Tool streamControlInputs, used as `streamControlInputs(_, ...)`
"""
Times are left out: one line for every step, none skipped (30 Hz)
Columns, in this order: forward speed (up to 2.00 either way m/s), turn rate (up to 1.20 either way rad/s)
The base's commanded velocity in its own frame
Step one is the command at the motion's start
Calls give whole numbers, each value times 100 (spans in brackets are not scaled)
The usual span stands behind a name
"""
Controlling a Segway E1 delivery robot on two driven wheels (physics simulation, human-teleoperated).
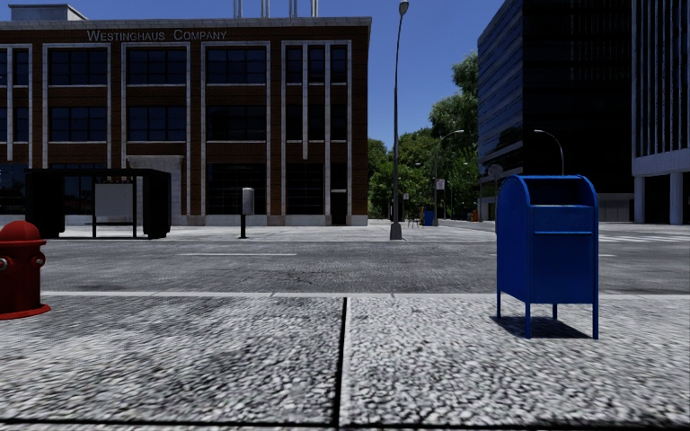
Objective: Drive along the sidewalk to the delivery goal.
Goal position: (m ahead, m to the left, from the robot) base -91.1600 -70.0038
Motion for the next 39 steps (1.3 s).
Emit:
streamControlInputs(0, 0)
streamControlInputs(0, 0)
streamControlInputs(0, 0)
streamControlInputs(0, 0)
streamControlInputs(0, 0)
streamControlInputs(0, 0)
streamControlInputs(0, 0)
streamControlInputs(0, 0)
streamControlInputs(0, 0)
streamControlInputs(0, 0)
streamControlInputs(0, 0)
streamControlInputs(0, 0)
streamControlInputs(0, 0)
streamControlInputs(0, 0)
streamControlInputs(0, 0)
streamControlInputs(0, 0)
streamControlInputs(0, 0)
streamControlInputs(0, 0)
streamControlInputs(0, 0)
streamControlInputs(0, 0)
streamControlInputs(0, 0)
streamControlInputs(0, 0)
streamControlInputs(0, 0)
streamControlInputs(0, 0)
streamControlInputs(0, 0)
streamControlInputs(0, 0)
streamControlInputs(0, 0)
streamControlInputs(0, 0)
streamControlInputs(0, 0)
streamControlInputs(0, 0)
streamControlInputs(0, -62)
streamControlInputs(0, -62)
streamControlInputs(0, -120)
streamControlInputs(0, -120)
streamControlInputs(0, -120)
streamControlInputs(0, -120)
streamControlInputs(0, -120)
streamControlInputs(0, -120)
streamControlInputs(0, -120)
